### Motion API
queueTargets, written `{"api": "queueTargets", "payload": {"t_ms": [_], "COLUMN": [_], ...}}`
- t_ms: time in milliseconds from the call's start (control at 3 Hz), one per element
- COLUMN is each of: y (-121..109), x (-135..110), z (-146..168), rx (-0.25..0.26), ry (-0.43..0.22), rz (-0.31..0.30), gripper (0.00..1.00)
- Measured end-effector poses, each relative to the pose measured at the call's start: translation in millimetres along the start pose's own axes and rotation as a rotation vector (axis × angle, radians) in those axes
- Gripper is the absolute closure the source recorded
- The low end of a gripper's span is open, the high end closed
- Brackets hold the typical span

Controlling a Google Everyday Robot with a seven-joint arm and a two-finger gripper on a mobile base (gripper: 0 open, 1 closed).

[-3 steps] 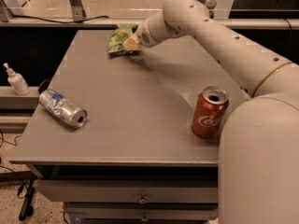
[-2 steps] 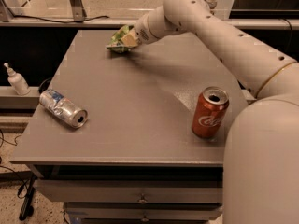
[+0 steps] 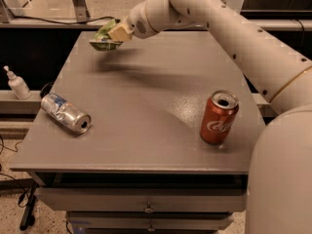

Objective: Move green jalapeno chip bag near redbull can

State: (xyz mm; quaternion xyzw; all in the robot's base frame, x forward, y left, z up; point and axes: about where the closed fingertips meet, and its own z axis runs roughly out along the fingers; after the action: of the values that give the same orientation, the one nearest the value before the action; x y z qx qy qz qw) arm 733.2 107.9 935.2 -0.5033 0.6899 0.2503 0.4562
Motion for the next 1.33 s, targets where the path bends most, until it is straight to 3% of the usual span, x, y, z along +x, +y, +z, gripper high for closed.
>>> {"api": "queueTargets", "payload": {"t_ms": [333, 667, 1000, 1333], "y": [41.2, 88.0, 119.7, 137.7], "x": [-12.6, -5.3, 8.3, 25.8], "z": [3.3, -1.9, -11.6, -18.5], "rx": [-0.148, -0.308, -0.417, -0.480], "ry": [-0.048, -0.032, 0.010, 0.053], "rz": [-0.037, -0.101, -0.145, -0.174], "gripper": [1.00, 1.00, 1.00, 1.00]}}
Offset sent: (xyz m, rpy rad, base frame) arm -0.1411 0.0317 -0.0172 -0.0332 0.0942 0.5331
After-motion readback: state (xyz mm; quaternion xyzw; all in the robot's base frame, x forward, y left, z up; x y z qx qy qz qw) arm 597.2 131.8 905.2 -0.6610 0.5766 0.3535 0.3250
